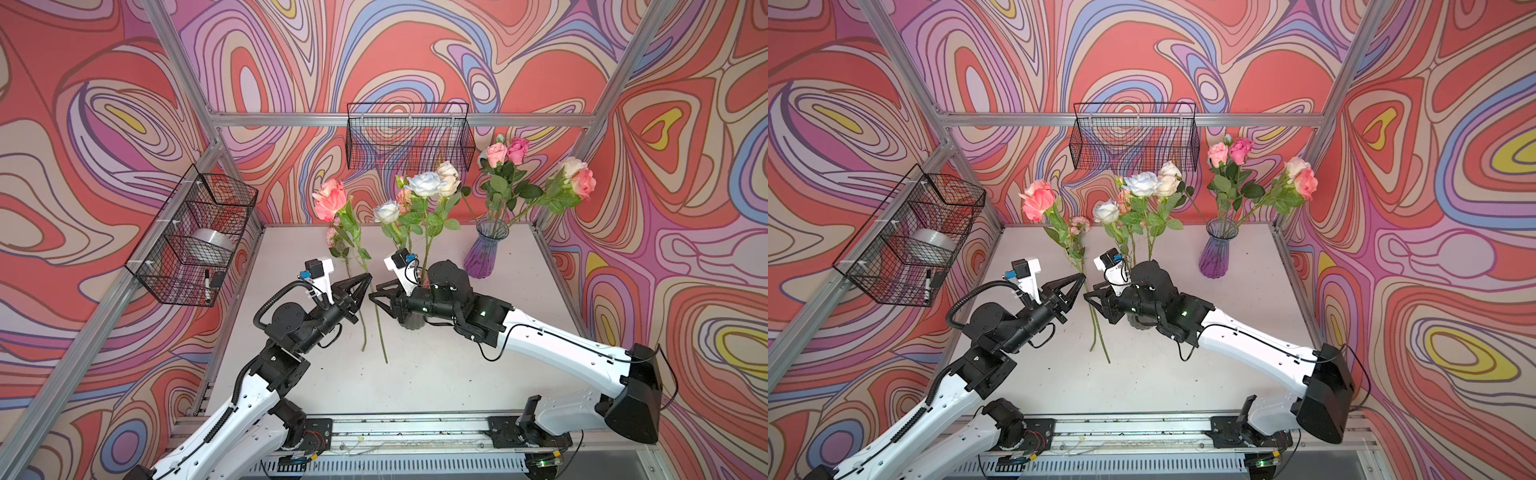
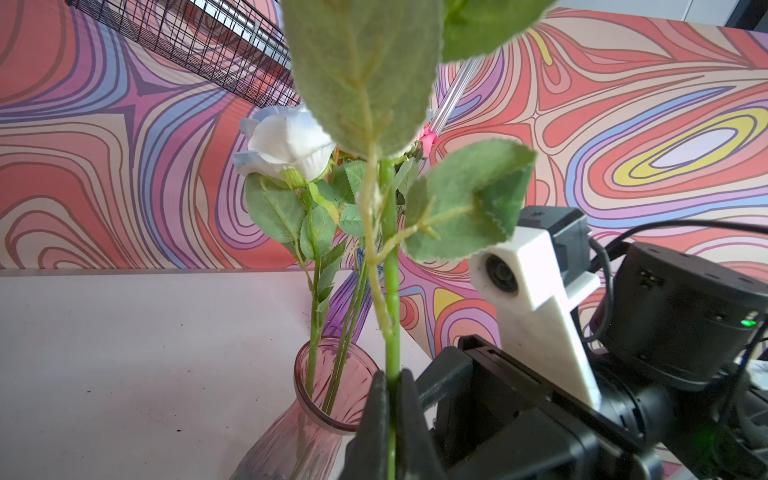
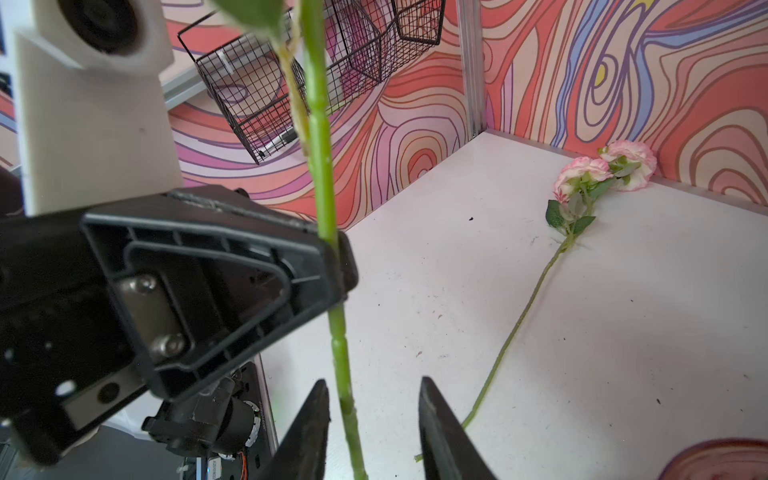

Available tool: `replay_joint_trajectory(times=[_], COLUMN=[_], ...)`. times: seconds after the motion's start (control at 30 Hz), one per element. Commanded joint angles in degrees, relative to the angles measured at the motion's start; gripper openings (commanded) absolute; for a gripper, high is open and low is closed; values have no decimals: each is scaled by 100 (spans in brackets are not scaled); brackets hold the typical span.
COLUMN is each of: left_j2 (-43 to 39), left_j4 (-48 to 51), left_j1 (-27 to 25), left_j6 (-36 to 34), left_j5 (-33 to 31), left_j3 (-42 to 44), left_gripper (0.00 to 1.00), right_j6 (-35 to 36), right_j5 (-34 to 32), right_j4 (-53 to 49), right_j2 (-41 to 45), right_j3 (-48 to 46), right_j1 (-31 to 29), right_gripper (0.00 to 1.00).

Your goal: Arrange the flowers into the vase

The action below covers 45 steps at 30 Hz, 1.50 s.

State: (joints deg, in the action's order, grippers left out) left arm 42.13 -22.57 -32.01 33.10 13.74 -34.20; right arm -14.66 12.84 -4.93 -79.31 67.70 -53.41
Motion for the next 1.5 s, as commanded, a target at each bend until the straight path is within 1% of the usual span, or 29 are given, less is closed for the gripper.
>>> replay_joint_trajectory(times=[0.0,0.03,0.23,0.33,0.53,0.67,0.73,0.8,0.83,0.9,0.97,1.0,1.03,1.13,1.3,1.37,1.47], left_j2=[-47,-47,2,23,6,-53,-93,-179,-225,-352,-565,-675,-797,-1262,-2190,-2595,-3090], left_j4=[-303,-312,-350,-419,-454,-464,-434,-398,-388,-271,13,158,322,782,1994,2791,3927], left_j1=[-33,-33,-35,-36,-35,-36,-33,-33,-36,-33,-33,-33,-34,-34,-33,-33,-33], left_j6=[82,72,67,89,60,29,20,-10,-33,-134,-239,-271,-307,-377,62,395,1001], left_j5=[-62,-70,-121,-142,-162,-212,-292,-364,-394,-510,-780,-911,-1083,-1592,-2953,-3551,-4211], left_j3=[-22,-18,16,43,67,108,133,163,185,185,186,193,210,365,847,924,1060], left_gripper=[0,0,0,0,0,0,0,14,18,37,58,63,65,67,67,67,66], right_j6=[-10,-19,-43,-63,-108,-108,-108,-95,-79,-50,-5,34,72,190,322,362,437], right_j5=[103,91,123,120,178,87,29,19,5,-77,-166,-192,-237,-395,-470,-553,-587], right_j4=[-34,-25,-11,14,55,106,140,121,116,114,89,65,45,-3,-119,-122,-108], right_j2=[-60,-61,-79,-116,-216,-172,-153,-138,-123,-95,-69,-53,-26,39,59,68,81], right_j3=[129,122,110,131,189,156,137,147,142,138,142,162,172,195,339,388,458], right_j1=[-40,-46,-47,-42,-45,-43,-44,-46,-44,-40,-46,-45,-47,-46,-48,-47,-43], right_gripper=[32,31,17,13,12,4,2,1,0,0,0,1,0,0,0,0,0])
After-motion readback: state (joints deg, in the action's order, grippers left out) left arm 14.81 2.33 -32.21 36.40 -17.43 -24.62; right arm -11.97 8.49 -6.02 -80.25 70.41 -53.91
